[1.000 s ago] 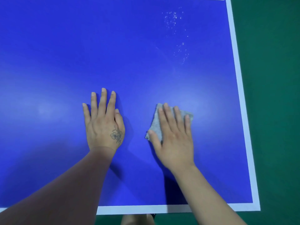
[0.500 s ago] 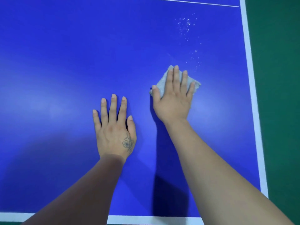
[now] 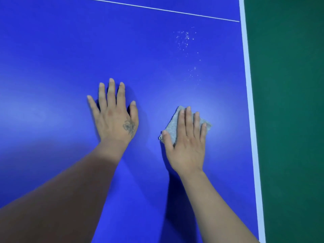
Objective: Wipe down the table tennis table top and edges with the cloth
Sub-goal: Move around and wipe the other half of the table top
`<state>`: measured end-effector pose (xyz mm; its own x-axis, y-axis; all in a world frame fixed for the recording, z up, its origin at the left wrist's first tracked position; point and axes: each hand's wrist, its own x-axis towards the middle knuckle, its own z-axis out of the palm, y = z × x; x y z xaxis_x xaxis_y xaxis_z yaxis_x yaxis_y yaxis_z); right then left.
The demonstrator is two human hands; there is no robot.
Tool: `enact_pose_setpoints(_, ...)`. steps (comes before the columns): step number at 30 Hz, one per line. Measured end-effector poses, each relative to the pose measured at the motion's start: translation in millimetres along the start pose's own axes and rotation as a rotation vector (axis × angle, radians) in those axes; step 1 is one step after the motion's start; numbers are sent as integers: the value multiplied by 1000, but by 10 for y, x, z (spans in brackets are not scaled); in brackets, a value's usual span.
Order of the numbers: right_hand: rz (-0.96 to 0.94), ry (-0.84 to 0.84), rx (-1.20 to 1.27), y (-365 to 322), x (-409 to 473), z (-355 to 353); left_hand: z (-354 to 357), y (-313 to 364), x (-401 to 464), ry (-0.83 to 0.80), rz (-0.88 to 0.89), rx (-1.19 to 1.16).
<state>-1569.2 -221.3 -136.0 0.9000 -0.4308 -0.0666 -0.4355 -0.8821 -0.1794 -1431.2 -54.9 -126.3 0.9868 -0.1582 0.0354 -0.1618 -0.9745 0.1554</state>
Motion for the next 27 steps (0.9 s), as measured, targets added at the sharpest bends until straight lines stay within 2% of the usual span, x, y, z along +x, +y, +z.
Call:
enact_pose_setpoints(3,72,45,6,115,296,-2,14,8,403,-24,-1,0)
enact_pose_setpoints(8,180,67,28,212,952,-38,81,16,812,-46,99,42)
enact_pose_setpoints(15,127,78,20,125,1581,-62,173,77,847,-9,76,4)
enact_pose_setpoints(20,-6,43,31,-344,1787,-35,159,111,863,10,70,-5)
enact_pose_setpoints(23,-129,47,28,-619,1617,14,166,114,857,31,74,-15)
enact_pose_setpoints(27,-234,39,43,-419,1239,10,161,117,855,68,78,-26)
